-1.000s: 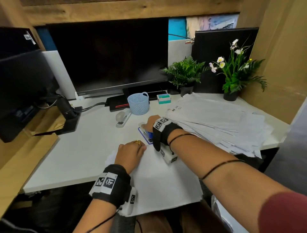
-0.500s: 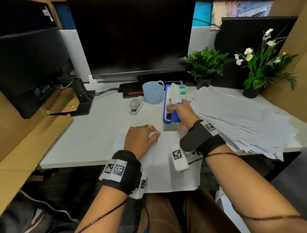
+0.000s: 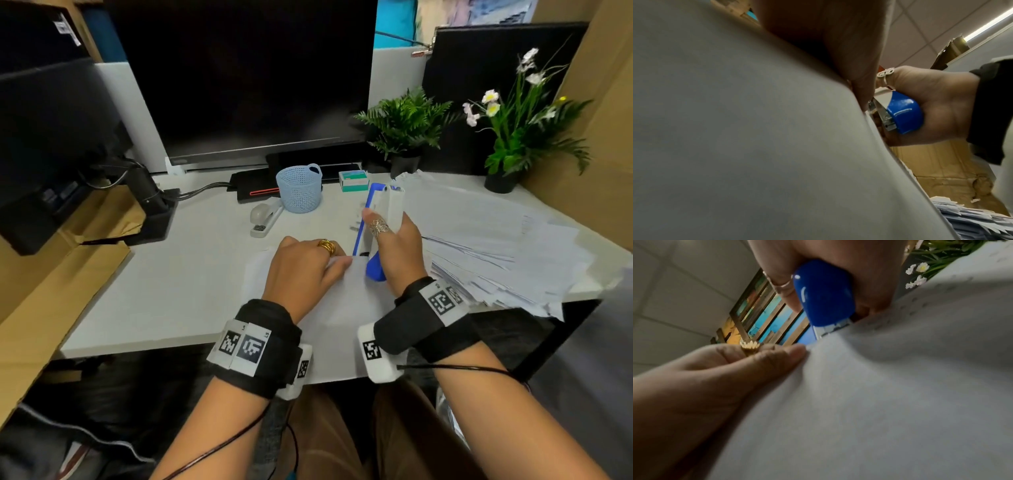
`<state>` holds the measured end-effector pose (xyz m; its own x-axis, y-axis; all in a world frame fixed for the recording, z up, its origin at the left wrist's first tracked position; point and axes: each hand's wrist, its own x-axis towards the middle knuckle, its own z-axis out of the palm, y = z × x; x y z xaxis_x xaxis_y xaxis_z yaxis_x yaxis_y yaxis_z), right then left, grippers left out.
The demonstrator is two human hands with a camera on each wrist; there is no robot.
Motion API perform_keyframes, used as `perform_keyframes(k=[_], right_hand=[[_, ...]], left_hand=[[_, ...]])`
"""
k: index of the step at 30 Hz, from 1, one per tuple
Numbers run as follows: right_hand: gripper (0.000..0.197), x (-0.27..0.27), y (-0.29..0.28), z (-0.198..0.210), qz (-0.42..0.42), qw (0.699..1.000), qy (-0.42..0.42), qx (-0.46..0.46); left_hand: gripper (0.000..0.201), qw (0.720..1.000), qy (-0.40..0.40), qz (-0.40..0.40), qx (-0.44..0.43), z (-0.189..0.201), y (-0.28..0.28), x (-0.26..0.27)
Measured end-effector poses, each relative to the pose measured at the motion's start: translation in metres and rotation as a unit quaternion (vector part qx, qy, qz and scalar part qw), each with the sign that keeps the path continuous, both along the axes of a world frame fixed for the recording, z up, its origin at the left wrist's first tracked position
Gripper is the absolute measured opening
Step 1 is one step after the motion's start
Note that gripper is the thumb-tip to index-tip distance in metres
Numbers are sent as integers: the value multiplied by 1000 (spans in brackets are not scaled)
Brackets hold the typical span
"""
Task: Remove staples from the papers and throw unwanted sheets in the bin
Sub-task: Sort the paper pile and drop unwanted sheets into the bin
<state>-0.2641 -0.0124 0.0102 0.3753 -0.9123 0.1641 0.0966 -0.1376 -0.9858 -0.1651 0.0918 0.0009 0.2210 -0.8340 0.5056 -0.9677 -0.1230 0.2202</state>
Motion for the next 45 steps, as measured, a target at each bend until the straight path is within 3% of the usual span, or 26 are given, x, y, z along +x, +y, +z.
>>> perform_keyframes(k=[7, 13, 23, 26, 31, 36, 45], right_hand=[[38, 0, 1, 0, -7, 997, -47, 55], [23, -2, 7, -4, -3, 999, -43, 28], [23, 2, 9, -11, 4, 997, -62, 35], [23, 2, 3, -16, 11, 997, -58, 45], [45, -7, -9, -19, 33, 996, 21, 77], [42, -12, -2, -21, 0, 999, 43, 0], [38, -4, 3, -26, -31, 997, 42, -54]], left_hand=[[33, 999, -26, 9, 32, 6, -1, -14], [60, 990, 62, 6, 128, 5, -7, -16], [43, 991, 59, -10, 117, -5, -10, -19], [46, 988, 90, -18, 126, -5, -13, -17], [35, 976, 173, -21, 128, 0, -15, -3], [36, 980, 177, -5, 87, -3, -17, -11], [36, 977, 205, 5, 54, -4, -16, -20]])
